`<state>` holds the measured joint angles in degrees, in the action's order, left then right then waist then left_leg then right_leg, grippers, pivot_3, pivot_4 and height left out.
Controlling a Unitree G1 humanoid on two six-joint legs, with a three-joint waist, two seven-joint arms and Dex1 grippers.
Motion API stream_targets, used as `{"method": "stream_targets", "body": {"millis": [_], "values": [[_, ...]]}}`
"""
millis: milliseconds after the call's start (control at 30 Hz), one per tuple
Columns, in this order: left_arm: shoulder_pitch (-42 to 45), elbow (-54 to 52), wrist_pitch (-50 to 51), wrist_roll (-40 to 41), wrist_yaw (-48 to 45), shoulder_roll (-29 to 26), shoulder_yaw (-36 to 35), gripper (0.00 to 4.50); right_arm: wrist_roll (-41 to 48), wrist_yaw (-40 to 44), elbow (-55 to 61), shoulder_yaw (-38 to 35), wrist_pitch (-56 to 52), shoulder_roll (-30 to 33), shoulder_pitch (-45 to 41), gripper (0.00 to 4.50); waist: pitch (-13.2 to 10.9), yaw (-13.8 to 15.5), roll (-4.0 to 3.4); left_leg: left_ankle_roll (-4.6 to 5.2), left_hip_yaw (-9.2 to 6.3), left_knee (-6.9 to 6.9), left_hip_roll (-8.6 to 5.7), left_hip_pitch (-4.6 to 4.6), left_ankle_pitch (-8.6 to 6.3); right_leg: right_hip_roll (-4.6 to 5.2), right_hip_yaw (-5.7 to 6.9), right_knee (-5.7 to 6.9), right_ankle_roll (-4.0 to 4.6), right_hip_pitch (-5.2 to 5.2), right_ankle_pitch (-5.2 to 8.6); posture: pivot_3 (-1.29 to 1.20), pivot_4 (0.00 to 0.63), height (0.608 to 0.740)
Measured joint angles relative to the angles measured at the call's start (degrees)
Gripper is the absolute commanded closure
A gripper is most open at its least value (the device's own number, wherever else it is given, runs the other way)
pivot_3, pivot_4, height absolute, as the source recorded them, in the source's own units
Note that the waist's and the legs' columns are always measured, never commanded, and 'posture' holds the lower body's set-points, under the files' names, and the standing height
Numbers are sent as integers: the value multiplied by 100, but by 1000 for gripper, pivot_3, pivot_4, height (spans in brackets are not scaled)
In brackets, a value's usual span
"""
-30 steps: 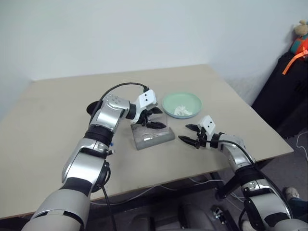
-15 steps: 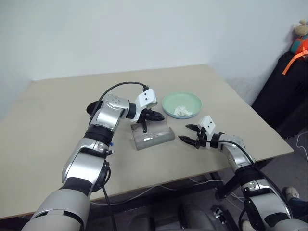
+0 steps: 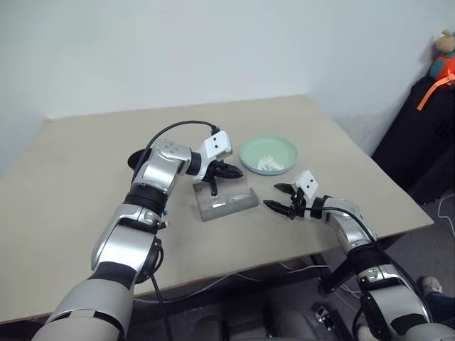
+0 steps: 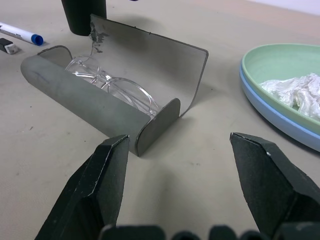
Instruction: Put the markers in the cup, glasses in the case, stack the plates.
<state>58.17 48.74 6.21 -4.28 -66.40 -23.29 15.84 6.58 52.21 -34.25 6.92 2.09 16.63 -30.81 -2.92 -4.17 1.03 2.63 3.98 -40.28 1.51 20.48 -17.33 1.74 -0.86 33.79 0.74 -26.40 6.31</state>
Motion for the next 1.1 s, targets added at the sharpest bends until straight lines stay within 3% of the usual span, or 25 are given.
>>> {"method": "stream_targets", "body": {"millis": [133, 633, 1100], "values": [[376, 964, -488, -836, 956, -171, 353, 4472, 0, -2, 0, 8, 0, 3, 9, 1015, 0, -5, 1, 0, 4, 1, 1, -2, 0, -1, -2, 2, -1, 3, 0, 0, 0, 720], [469, 1738, -1012, -1190, 1373, -88, 350, 4472, 0, 10, -1, 32, 1, -5, 3, 1015, 1, 7, 5, 0, 0, 1, -2, 5, -1, 1, 1, 0, -3, -2, -2, 0, 0, 720], [50, 1303, -936, -1159, -125, -30, 439, 4472, 0, 11, 0, 38, 1, 1, 3, 1015, 1, -1, 5, 0, 1, -1, -2, 7, -1, 1, -1, 0, -3, -2, -2, 0, 0, 720]]}}
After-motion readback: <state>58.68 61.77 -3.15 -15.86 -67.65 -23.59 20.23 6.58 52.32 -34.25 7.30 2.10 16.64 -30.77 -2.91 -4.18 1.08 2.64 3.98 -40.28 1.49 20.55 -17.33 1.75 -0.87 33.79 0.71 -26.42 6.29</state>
